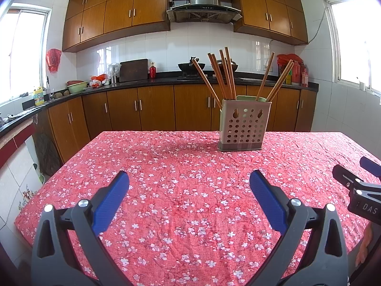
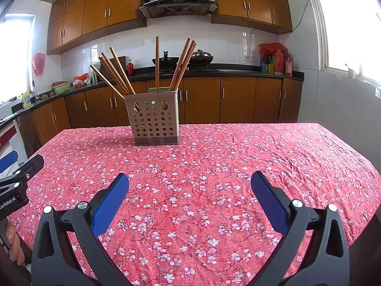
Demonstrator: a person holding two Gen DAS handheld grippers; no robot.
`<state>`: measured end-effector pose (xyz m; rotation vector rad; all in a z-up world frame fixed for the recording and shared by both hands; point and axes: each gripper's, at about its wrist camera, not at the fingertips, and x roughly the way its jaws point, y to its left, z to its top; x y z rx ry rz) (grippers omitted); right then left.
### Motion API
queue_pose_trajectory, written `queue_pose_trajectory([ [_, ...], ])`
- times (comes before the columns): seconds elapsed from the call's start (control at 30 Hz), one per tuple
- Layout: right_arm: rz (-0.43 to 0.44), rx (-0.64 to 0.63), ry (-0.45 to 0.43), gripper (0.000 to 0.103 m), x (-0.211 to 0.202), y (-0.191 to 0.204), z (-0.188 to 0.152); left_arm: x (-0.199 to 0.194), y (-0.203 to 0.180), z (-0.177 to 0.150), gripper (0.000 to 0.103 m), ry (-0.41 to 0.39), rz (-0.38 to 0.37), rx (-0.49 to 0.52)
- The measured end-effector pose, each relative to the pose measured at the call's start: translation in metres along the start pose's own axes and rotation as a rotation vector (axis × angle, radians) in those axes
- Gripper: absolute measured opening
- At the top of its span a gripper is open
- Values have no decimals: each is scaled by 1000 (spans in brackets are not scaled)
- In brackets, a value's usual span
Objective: Organize utensils
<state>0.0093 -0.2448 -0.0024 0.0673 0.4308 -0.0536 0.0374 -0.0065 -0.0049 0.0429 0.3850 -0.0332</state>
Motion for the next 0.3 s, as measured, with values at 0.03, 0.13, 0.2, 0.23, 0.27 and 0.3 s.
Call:
queue_pose_trajectory([
  [0.03, 0, 0, 0, 101, 0, 0, 0, 0, 0, 0, 99, 1, 1, -1],
  [0.13, 2, 1, 0, 101, 0, 0, 0, 1, 0, 0, 99, 7, 2, -5],
  [0.2, 1, 1, 0, 101, 0, 0, 0, 2, 0, 1, 99, 11, 2, -5],
  [0.23, 1, 1, 0, 101, -1, 0, -1, 2, -1, 1, 99, 11, 3, -5],
  [0.27, 2, 1, 0, 101, -1, 0, 0, 2, 0, 2, 99, 11, 3, -5],
  [0.3, 2, 1, 0, 101, 0, 0, 0, 2, 0, 2, 99, 11, 3, -5],
])
